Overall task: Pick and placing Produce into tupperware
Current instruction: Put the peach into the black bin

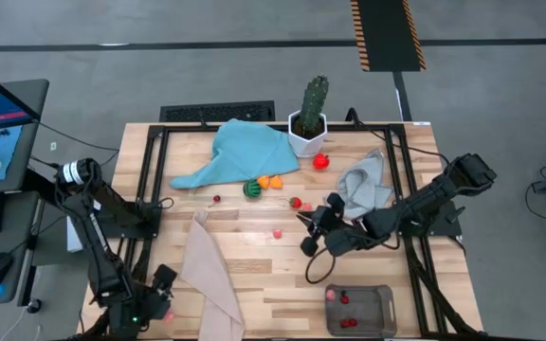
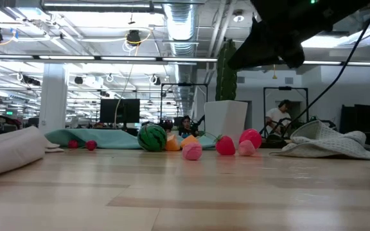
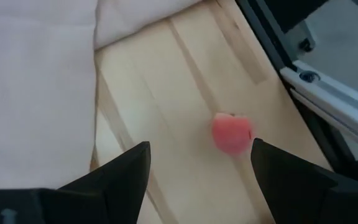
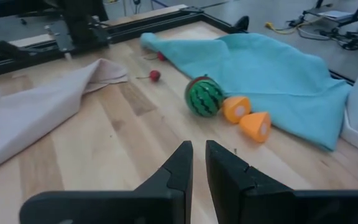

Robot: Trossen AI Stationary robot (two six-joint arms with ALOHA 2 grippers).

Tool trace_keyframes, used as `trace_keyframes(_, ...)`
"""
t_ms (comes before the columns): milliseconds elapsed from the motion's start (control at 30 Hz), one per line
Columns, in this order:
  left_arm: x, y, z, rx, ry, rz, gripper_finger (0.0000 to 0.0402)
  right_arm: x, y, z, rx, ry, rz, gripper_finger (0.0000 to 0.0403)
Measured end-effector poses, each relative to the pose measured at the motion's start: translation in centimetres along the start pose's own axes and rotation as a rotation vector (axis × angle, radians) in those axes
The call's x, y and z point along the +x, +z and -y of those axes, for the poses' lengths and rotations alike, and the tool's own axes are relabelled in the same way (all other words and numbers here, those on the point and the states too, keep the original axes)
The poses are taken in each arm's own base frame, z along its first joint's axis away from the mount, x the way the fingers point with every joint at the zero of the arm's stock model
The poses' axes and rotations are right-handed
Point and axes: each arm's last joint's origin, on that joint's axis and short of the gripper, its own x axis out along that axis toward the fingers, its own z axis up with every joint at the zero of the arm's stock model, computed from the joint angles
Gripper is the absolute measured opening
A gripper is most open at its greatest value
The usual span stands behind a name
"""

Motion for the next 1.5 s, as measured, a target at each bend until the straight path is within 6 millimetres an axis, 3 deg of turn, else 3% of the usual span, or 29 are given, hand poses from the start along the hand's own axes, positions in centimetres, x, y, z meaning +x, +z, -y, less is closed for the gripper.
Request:
trace_keyframes(133, 0.5, -0.5, 0.4, 0.007, -0.002, 0.072, 0.0267, 0.5, 0.2, 0.5, 0.010, -0.021, 0.000, 0.0068)
trace_keyframes(767, 3.5, -2.5, -0.3, -0.029, -0.125, 0.110, 0.0263, 2.1, 1.0, 2.1, 0.044, -0.096, 0.000, 0.0068)
trace_keyframes(1100, 5.9, -2.6, 0.3, -0.019, -0.070, 0.106, 0.0261, 2.7, 1.2, 2.8, 0.057, -0.123, 0.000, 0.0068)
trace_keyframes(1500, 5.4, -1.7, 0.7, -0.019, -0.062, 0.158, 0.0171, 2.9, 1.3, 3.0, 0.062, -0.134, 0.000, 0.0068)
